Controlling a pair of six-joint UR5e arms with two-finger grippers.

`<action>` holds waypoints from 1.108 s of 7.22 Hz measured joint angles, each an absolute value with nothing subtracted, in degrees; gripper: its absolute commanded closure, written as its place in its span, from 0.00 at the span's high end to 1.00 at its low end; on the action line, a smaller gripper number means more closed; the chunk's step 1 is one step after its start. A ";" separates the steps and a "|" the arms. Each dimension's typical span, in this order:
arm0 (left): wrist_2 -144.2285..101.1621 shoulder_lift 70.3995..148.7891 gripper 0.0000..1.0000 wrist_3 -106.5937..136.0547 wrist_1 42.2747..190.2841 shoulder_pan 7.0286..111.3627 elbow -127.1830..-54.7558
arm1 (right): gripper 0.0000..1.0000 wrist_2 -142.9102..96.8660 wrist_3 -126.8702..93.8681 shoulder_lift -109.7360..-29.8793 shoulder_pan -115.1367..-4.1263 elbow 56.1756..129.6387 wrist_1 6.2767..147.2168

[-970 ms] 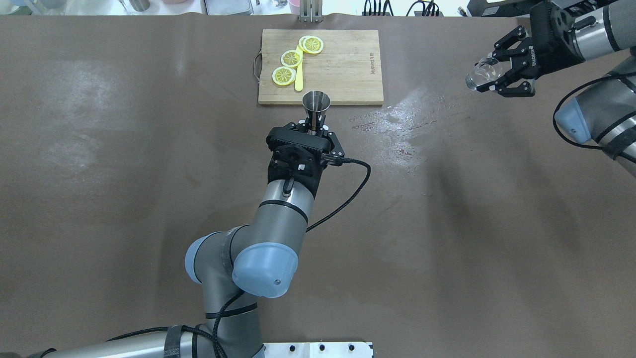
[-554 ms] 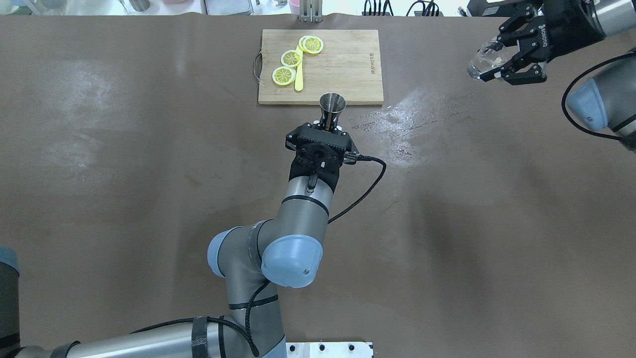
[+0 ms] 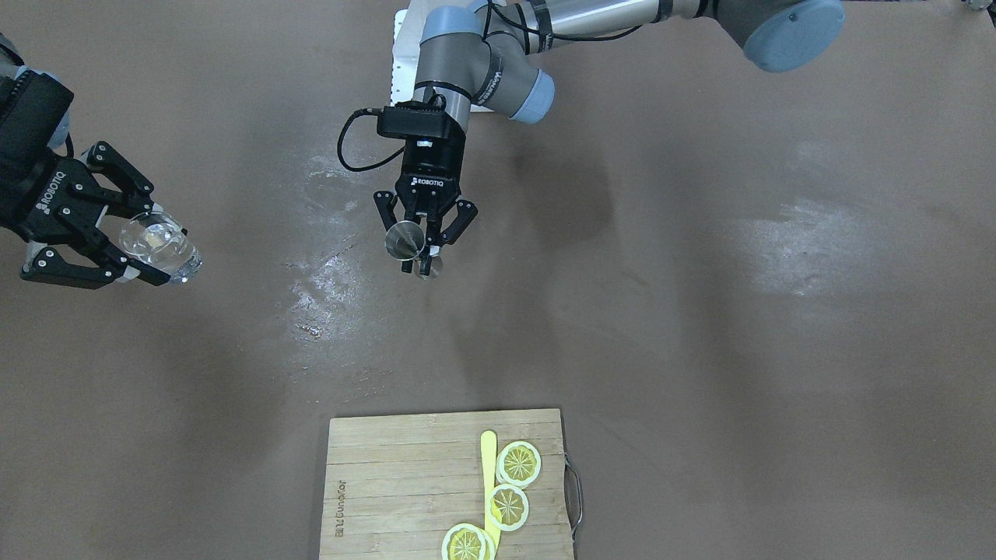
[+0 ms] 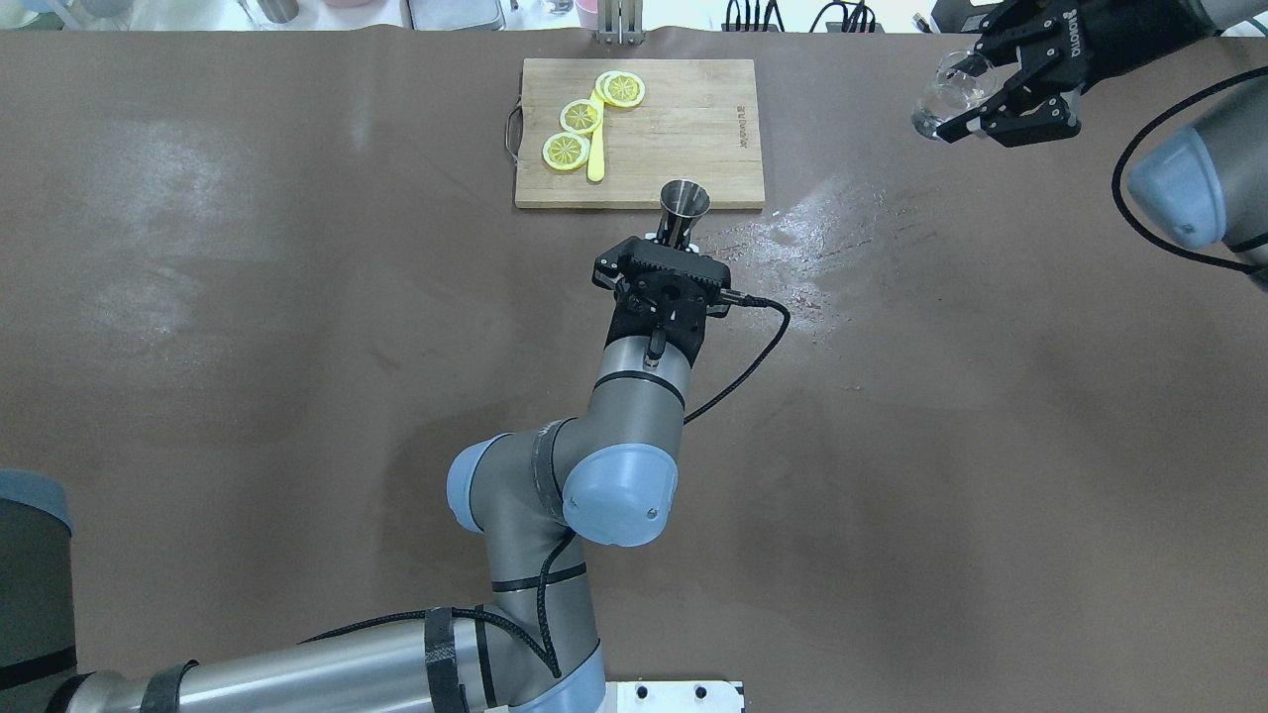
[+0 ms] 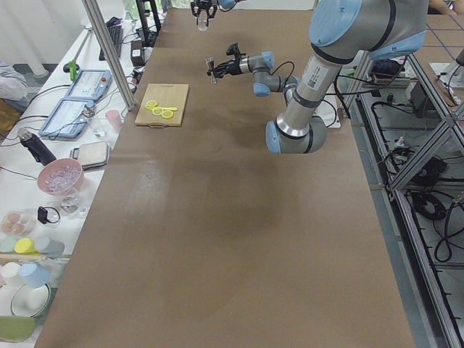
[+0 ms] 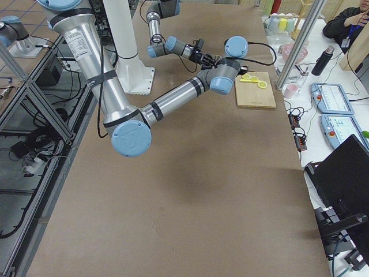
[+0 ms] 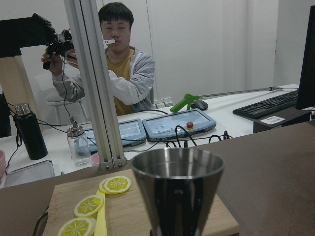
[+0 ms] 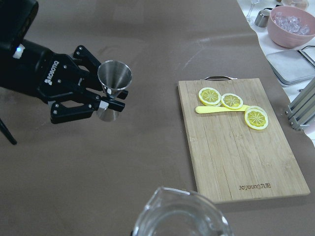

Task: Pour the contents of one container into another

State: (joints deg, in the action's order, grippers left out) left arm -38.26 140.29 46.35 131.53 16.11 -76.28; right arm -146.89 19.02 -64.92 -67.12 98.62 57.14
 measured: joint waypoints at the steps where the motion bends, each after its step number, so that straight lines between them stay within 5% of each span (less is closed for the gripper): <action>1: -38.43 140.53 0.00 46.33 131.70 16.17 -75.14 | 0.00 -145.02 19.07 -64.30 -65.90 100.72 61.10; 8: -39.20 141.94 0.00 46.32 132.02 16.61 -74.39 | 0.00 -133.88 19.18 -57.49 -57.26 103.74 80.02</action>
State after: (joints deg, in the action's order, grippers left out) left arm -39.20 141.94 46.32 132.02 16.61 -74.39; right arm -133.88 19.18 -57.49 -57.26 103.74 80.02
